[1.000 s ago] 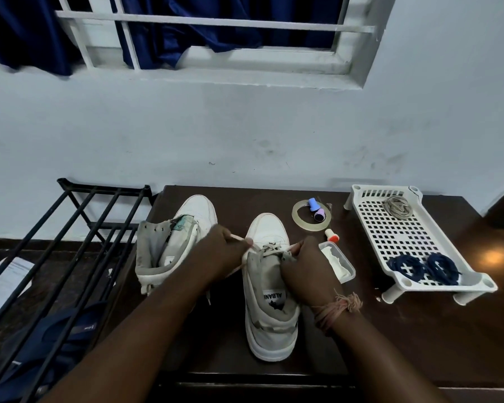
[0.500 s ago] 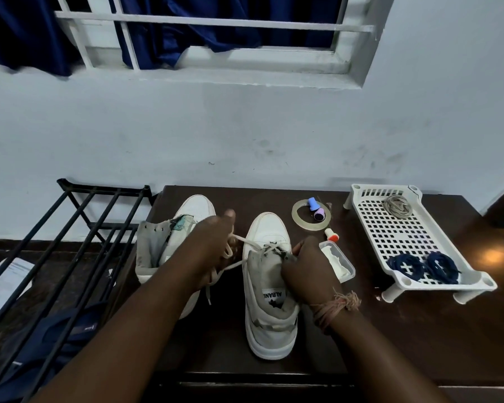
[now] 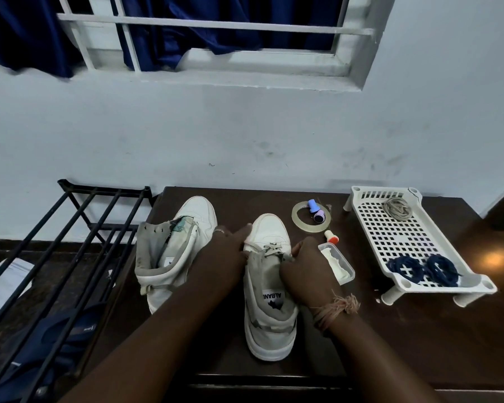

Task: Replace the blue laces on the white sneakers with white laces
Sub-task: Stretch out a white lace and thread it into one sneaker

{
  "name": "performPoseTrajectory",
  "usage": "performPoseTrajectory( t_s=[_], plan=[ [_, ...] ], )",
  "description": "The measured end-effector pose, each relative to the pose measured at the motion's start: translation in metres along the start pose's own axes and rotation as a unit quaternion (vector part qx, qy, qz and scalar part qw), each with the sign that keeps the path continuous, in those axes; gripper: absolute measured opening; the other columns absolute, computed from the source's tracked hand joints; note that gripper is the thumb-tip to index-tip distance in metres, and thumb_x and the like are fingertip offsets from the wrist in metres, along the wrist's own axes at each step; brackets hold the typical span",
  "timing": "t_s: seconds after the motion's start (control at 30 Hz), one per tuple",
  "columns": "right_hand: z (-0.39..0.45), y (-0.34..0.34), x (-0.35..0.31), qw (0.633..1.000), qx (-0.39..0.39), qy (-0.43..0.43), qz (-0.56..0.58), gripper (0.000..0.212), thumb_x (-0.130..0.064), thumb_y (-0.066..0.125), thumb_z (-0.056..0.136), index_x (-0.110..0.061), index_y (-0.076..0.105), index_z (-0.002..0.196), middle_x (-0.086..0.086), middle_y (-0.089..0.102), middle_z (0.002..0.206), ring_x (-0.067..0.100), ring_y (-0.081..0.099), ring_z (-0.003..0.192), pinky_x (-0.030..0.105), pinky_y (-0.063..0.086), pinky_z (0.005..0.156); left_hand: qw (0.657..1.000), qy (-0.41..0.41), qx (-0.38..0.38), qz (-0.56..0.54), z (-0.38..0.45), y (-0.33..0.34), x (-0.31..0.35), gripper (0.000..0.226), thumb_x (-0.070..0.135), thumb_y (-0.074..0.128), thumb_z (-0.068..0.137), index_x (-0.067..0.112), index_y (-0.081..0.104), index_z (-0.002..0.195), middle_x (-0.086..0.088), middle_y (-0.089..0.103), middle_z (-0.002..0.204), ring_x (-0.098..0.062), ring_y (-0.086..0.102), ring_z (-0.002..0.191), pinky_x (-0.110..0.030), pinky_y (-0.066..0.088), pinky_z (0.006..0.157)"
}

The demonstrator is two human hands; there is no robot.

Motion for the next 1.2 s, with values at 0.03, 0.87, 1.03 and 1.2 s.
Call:
performPoseTrajectory(
  t_s=[0.03,0.87,1.03,1.2],
  plan=[
    [0.0,0.0,0.0,1.0,-0.005,0.003,0.008,0.019,-0.014,0.059,0.085,-0.007,0.049,0.1,0.009,0.065,0.081,0.024,0.063,0.076,0.036,0.051,0.067,1.0,0.022,0.022,0.003,-0.001,-0.002,0.005,0.038,0.028,0.055,0.094,0.031,0.062,0.13,-0.01,0.049,0.127,-0.029,0.059,0.106,-0.04,0.051,0.092],
    [-0.016,-0.026,-0.082,0.946,-0.058,-0.197,0.253,0.029,-0.041,0.052,0.102,-0.03,0.068,0.08,-0.019,0.064,0.078,0.0,0.059,0.079,0.023,0.042,0.072,0.818,0.058,-0.066,-0.569,-0.018,-0.077,0.075,0.03,0.013,0.05,0.102,0.006,0.064,0.128,-0.012,0.072,0.122,-0.03,0.068,0.113,-0.043,0.053,0.099],
    [-0.024,-0.032,-0.099,0.932,-0.076,-0.241,0.26,0.026,-0.033,0.051,0.103,-0.02,0.073,0.096,-0.013,0.067,0.085,0.002,0.058,0.077,0.021,0.043,0.071,0.808,0.104,-0.105,-0.57,-0.022,-0.076,0.089,0.039,0.019,0.045,0.103,0.007,0.056,0.139,-0.011,0.066,0.134,-0.026,0.062,0.126,-0.041,0.05,0.105],
    [-0.013,-0.051,-0.086,0.911,-0.064,-0.183,0.363,0.03,-0.029,0.05,0.104,-0.014,0.069,0.085,0.003,0.063,0.077,0.005,0.053,0.072,0.023,0.043,0.072,0.67,0.019,-0.033,-0.741,-0.003,-0.076,0.055,0.041,0.013,0.044,0.102,0.005,0.05,0.142,-0.01,0.064,0.136,-0.026,0.063,0.125,-0.041,0.043,0.111]
  ],
)
Point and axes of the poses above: each hand's wrist, its own z-axis towards the middle knuckle, its own y-axis out of the palm, x = y × z, the point moved 10 cm from there along z, towards the middle knuckle
